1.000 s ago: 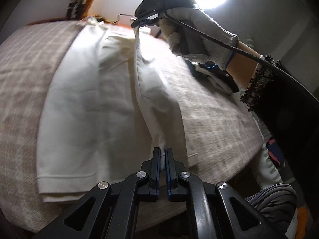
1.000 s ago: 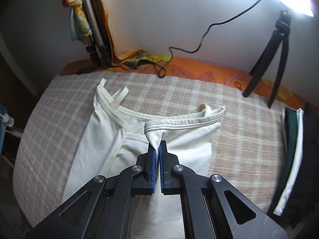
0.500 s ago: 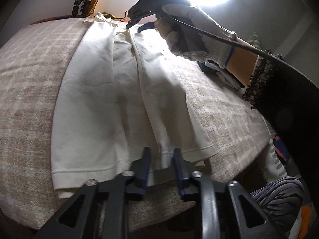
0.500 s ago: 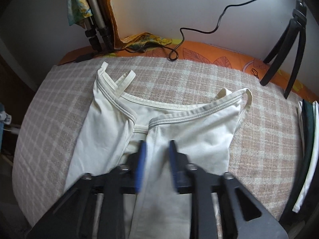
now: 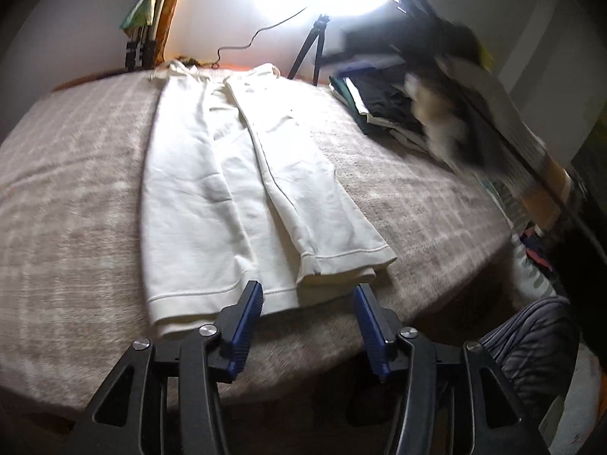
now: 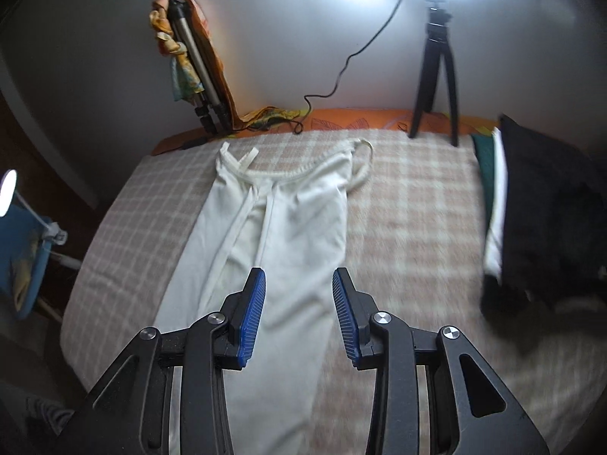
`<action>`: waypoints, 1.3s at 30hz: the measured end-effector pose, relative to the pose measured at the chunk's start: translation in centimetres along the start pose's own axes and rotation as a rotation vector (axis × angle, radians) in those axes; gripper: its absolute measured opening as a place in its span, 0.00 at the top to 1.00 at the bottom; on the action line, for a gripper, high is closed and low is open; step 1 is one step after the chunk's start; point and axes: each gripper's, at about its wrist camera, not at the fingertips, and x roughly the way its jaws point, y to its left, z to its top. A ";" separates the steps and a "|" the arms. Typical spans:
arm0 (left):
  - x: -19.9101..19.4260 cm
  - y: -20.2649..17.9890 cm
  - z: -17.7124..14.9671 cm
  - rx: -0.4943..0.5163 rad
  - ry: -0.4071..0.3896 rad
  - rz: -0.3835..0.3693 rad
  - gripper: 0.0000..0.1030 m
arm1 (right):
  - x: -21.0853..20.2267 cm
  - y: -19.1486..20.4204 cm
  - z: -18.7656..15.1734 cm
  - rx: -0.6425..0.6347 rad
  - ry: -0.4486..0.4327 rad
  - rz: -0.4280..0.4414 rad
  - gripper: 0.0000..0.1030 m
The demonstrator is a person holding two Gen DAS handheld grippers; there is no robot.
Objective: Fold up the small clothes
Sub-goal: 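Open both tools and release the folded tank top, then grasp the hem of the folded tank top with both tools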
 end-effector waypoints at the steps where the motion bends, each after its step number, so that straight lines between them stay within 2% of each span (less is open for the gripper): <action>1: -0.4 0.1 -0.1 0.006 -0.004 0.007 0.48 | -0.9 -0.4 -1.5 0.014 0.008 0.012 0.66; 7: -2.6 1.9 -1.0 0.014 -0.024 0.037 0.46 | -3.2 -1.2 -8.4 0.030 0.071 0.060 0.66; 11: -4.3 4.3 -0.9 -0.055 -0.045 0.073 0.41 | -2.6 -1.0 -12.7 0.064 0.149 0.116 0.66; 13: -4.5 5.9 -0.4 -0.110 -0.051 0.094 0.41 | -1.7 -0.8 -14.1 0.074 0.185 0.141 0.66; 15: -4.0 7.4 -0.1 -0.180 -0.029 0.080 0.43 | -1.0 -0.4 -15.1 0.068 0.216 0.146 0.66; 17: -3.1 8.7 0.0 -0.234 0.005 0.059 0.48 | -0.3 -0.2 -15.8 0.076 0.238 0.155 0.66; 22: -0.8 10.0 -0.6 -0.291 0.086 0.010 0.55 | 0.5 -0.3 -16.5 0.092 0.256 0.185 0.66; 24: -0.6 10.0 -0.6 -0.297 0.076 -0.002 0.56 | 0.6 -0.6 -16.6 0.105 0.254 0.200 0.66; 26: -0.4 9.9 -0.5 -0.298 0.087 -0.023 0.67 | 0.5 -1.1 -16.7 0.123 0.252 0.222 0.65; 28: 0.0 9.8 -0.5 -0.303 0.097 -0.038 0.72 | 0.5 -1.3 -16.8 0.124 0.250 0.236 0.67; 30: 0.2 9.5 -0.5 -0.293 0.100 -0.040 0.82 | 0.8 -1.2 -17.1 0.118 0.263 0.258 0.80; 31: 0.4 9.3 -0.5 -0.291 0.105 -0.044 0.90 | 0.8 -1.0 -17.2 0.115 0.265 0.263 0.84; 32: 0.5 9.3 -0.5 -0.296 0.108 -0.052 0.94 | 1.0 -0.9 -17.3 0.115 0.270 0.276 0.92; 33: 0.6 9.4 -0.5 -0.308 0.108 -0.062 0.96 | 1.1 -0.9 -17.5 0.121 0.278 0.291 0.94; 36: 0.2 9.6 -0.6 -0.334 0.093 -0.087 0.99 | 0.6 -0.9 -17.5 0.118 0.267 0.301 0.98; 39: -0.9 9.6 -0.7 -0.348 0.070 -0.109 0.99 | -0.8 -1.7 -17.3 0.155 0.229 0.353 0.98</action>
